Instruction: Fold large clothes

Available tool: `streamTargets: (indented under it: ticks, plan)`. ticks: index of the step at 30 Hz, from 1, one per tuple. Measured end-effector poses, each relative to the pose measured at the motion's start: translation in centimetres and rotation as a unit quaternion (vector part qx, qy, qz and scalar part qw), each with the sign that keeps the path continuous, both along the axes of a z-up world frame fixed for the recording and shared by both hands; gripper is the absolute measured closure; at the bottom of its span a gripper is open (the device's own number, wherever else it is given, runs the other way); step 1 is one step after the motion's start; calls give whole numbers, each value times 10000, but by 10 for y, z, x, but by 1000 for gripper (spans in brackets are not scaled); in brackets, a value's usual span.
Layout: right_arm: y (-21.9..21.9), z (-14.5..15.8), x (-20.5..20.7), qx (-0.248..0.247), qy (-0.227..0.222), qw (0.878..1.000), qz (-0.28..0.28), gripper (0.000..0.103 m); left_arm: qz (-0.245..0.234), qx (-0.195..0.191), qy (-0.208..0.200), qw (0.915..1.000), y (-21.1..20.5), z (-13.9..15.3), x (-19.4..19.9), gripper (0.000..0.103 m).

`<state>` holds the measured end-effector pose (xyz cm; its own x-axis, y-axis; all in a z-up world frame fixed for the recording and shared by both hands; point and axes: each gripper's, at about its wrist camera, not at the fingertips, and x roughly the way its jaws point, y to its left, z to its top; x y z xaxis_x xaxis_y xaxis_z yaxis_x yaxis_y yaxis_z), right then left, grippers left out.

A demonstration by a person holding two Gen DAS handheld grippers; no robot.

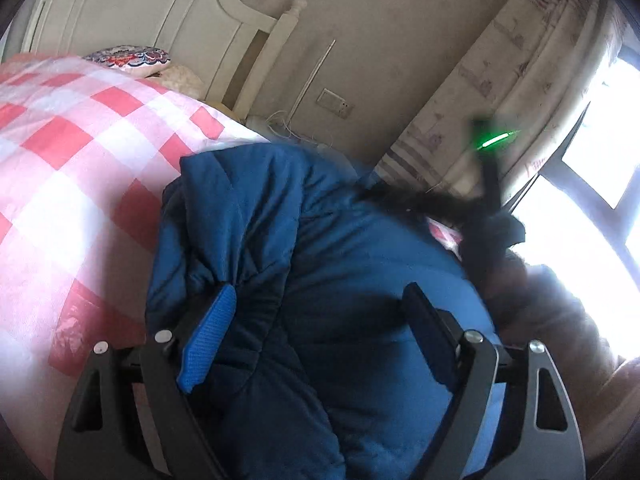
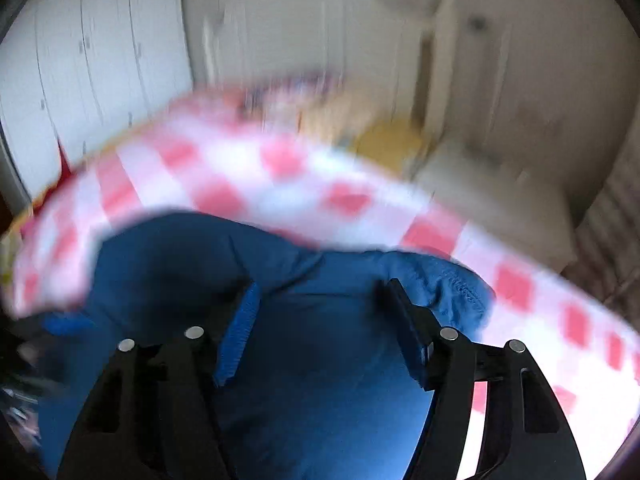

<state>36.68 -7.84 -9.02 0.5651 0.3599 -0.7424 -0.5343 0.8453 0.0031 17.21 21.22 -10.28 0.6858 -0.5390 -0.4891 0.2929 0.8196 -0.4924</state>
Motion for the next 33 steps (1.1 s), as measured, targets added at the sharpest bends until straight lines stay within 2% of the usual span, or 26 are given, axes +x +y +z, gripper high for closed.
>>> streamTargets:
  ticks: [2,5,7,10,12,14,15,16,17,20,21,22,24,26,27,28,30,33]
  plan:
    - [-4,-5,6,102,185,9997,-79,38,-8,-87,70,9999,3,-1,2,19]
    - [6,2,3,-345,257,9991,-29,38,-13,13,43,10000,-1,-1,1,19]
    - [10,19,5,-512,86,9986,-72,38,1,92,41,9999,-3,0,1,19]
    - [1,48,10,-147,-432,9979,-463,38,6,123,45,9999,-3,0,1,19]
    - [-2,33,22,-200,-271,9968,-718,38,5,140,52,9999,-4,1,1,19]
    - [4,-5,41,-582,342,9958,-615,37,8,156,46,9999,-5,1,0,19]
    - [6,-24,47,-609,594,9950,-530,36,13,174,46,9998,-5,2,0,19]
    - [1,-25,51,-383,659,9952,-619,36,17,209,59,9998,-6,2,1,19]
    - [0,-24,53,-399,730,9944,-649,36,14,195,68,9998,-6,1,1,19]
    - [15,-11,45,-976,409,9925,-617,36,23,211,57,9998,-7,1,-1,19]
    - [18,-3,42,-1045,286,9920,-647,36,26,203,60,9998,-7,1,-1,19]
    - [22,12,36,-915,90,9938,-632,36,30,205,61,9998,-7,1,-1,19]
    - [29,38,25,-282,-60,9987,-413,36,33,204,53,9998,-7,1,-1,19]
    - [40,48,13,-2,-11,10000,59,36,41,208,57,9998,-8,1,-1,19]
    - [58,47,5,-126,-6,9985,529,36,39,204,56,9998,-8,1,-1,19]
    - [71,41,0,-357,-34,9964,763,36,41,205,56,9998,-8,1,-2,19]
    - [99,10,-6,-1109,125,9874,1121,36,48,211,55,9998,-8,1,-2,19]
    - [105,-7,6,-1228,471,9853,1090,36,86,174,91,9998,-6,-1,-1,19]
